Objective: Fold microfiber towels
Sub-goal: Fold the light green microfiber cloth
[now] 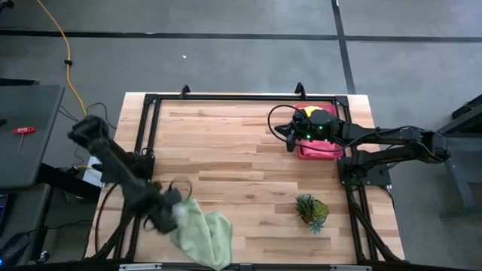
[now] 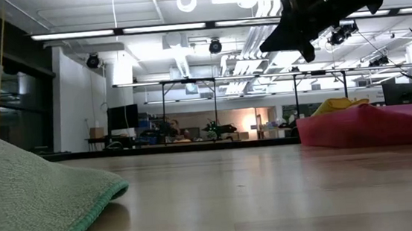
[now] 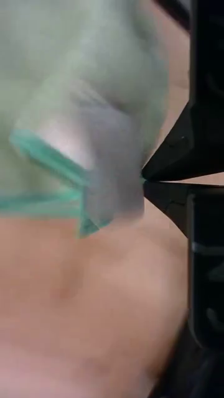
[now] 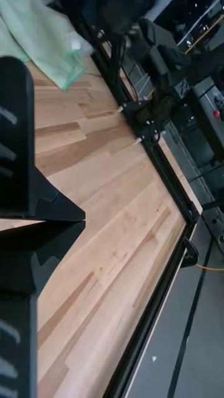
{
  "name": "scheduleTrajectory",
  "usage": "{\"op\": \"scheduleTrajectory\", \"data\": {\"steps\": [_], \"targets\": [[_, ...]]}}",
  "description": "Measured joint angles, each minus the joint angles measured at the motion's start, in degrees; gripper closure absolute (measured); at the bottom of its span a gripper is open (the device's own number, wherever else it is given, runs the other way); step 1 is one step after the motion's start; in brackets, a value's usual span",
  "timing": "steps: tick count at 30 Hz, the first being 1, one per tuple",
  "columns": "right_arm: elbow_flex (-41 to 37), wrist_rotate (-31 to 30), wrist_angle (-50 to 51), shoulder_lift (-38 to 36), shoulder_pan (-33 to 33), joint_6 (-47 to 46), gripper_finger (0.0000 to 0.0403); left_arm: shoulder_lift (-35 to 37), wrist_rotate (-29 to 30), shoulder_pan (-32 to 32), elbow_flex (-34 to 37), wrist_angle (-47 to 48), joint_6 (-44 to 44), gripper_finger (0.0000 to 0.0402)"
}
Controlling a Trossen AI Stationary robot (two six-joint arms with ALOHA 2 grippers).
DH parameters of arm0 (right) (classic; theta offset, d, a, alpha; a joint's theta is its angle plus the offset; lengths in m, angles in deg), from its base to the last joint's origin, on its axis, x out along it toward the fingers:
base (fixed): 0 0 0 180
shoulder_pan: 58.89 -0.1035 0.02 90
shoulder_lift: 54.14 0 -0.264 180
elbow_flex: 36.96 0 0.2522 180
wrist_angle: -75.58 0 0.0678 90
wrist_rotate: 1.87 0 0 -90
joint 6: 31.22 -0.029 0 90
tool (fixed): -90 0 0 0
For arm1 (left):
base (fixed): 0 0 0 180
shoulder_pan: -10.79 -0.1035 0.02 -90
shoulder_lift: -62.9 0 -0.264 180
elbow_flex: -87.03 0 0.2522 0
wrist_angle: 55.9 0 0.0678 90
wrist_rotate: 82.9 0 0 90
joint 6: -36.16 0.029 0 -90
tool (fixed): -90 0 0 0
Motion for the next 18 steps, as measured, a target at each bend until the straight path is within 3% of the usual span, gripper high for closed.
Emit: {"op": "scheduleTrajectory", "data": {"steps": [9,14,18], "targets": [[0.0,-1.1,0.2,0.0,0.0,0.1,0.0402,15.6,12.1,-25.8,-0.1,7.0,25.5,0.0401],[0.0,-1.5,0.2,0.0,0.0,0.2,0.0402,18.1,14.1,-43.8,-0.1,4.5,46.0,0.0401],[0.0,-3.4,0.0,0.0,0.0,-0.1,0.0402,17.7,13.3,-56.6,-0.1,-2.7,63.7,0.0401]]}}
